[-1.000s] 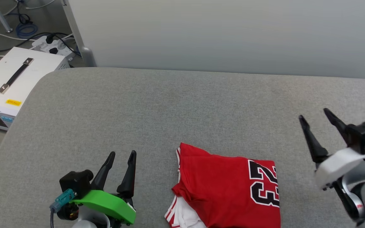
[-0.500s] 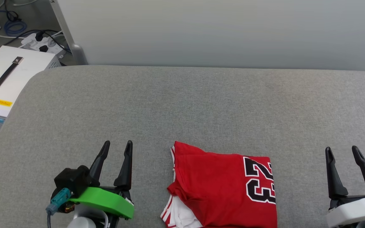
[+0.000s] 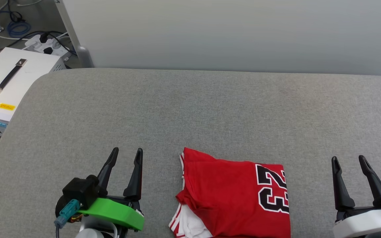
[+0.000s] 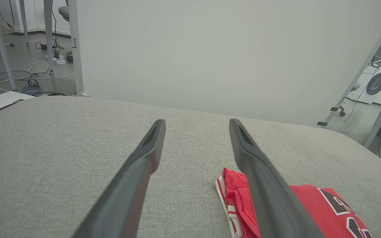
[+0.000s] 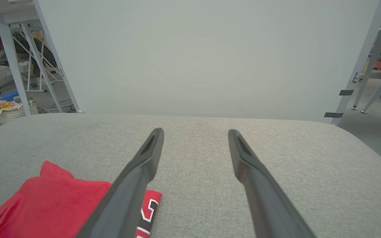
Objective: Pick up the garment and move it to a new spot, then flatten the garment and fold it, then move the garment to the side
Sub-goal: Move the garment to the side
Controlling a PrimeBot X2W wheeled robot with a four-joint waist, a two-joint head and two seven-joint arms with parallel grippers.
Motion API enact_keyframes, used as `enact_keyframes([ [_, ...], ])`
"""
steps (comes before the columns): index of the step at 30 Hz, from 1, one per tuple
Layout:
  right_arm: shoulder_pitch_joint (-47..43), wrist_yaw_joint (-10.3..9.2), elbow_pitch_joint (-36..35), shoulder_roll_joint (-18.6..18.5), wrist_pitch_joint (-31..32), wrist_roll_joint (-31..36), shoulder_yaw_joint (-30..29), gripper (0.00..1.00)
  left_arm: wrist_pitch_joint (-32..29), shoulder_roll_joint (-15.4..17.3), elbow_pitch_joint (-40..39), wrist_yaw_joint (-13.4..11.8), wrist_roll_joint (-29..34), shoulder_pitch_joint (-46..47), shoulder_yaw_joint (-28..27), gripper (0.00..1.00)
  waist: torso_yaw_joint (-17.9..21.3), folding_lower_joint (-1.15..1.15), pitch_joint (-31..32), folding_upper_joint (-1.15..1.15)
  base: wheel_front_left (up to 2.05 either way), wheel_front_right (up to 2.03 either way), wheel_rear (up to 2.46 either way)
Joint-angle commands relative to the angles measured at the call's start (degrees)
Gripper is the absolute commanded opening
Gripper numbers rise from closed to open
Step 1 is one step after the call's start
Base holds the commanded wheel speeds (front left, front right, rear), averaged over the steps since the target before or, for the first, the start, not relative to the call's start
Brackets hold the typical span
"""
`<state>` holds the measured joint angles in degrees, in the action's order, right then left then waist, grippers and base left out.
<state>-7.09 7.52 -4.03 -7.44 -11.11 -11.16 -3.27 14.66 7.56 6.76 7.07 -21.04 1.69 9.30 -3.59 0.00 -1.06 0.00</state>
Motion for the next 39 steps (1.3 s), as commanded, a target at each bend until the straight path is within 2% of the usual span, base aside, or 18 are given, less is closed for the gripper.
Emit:
enact_keyframes([
  [1, 0.2, -0.03, 0.2, 0.0, -0.4, 0.3, 0.2, 1.00, 0.3, -0.4, -0.4, 0.3, 0.7, -0.9, -0.4, 1.00, -0.1, 0.00, 0.0, 0.00, 0.00, 0.00, 0.00],
  [12, 0.5, -0.03, 1.3, -0.7, 0.7, 0.2, 0.9, 1.00, 0.3, -0.7, -0.5, 0.4, 1.2, -1.1, -0.1, 1.00, -0.5, 0.00, -0.3, 0.00, 0.00, 0.00, 0.00],
  [16, 0.7, -0.03, 2.3, -1.2, 3.9, -0.1, 2.6, 1.00, 0.3, -0.4, 0.3, 0.4, 0.9, -0.8, 0.9, 1.00, -0.9, 0.00, -0.5, 0.00, 0.00, 0.00, 0.00],
  [22, 2.0, -0.03, 3.1, -1.3, 17.7, -1.7, 5.1, 1.00, 0.3, -0.2, 1.1, 0.4, 0.3, -0.4, 1.5, 1.00, -1.4, 0.00, -1.6, 0.00, 0.00, 0.00, 0.00],
  [23, 3.1, -0.03, 3.3, -1.4, 26.4, -3.3, 6.5, 1.00, 0.3, -0.1, 1.3, 0.4, 0.5, 0.3, 2.0, 1.00, -1.9, 0.00, -2.7, 0.00, 0.00, 0.00, 0.00],
  [29, 5.2, -0.03, 4.8, 0.7, 42.1, -5.8, 6.1, 1.00, 0.3, -0.2, 1.9, 0.4, 0.4, 1.7, 3.0, 1.00, -3.4, 0.00, -4.9, 0.00, 0.00, 0.00, 0.00],
  [31, 5.8, -0.03, 5.2, 1.0, 45.9, -5.0, 6.1, 1.00, 0.3, -0.4, 2.0, 0.4, 0.3, 2.3, 3.4, 1.00, -4.1, 0.00, -5.7, 0.00, 0.00, 0.00, 0.00],
  [39, 7.9, -0.03, 9.7, 2.6, 52.2, -5.8, 5.2, 1.00, 0.3, -0.5, 2.8, 0.4, 0.2, 3.9, 4.7, 1.00, -6.9, 0.00, -7.8, 0.00, 0.00, 0.00, 0.00],
])
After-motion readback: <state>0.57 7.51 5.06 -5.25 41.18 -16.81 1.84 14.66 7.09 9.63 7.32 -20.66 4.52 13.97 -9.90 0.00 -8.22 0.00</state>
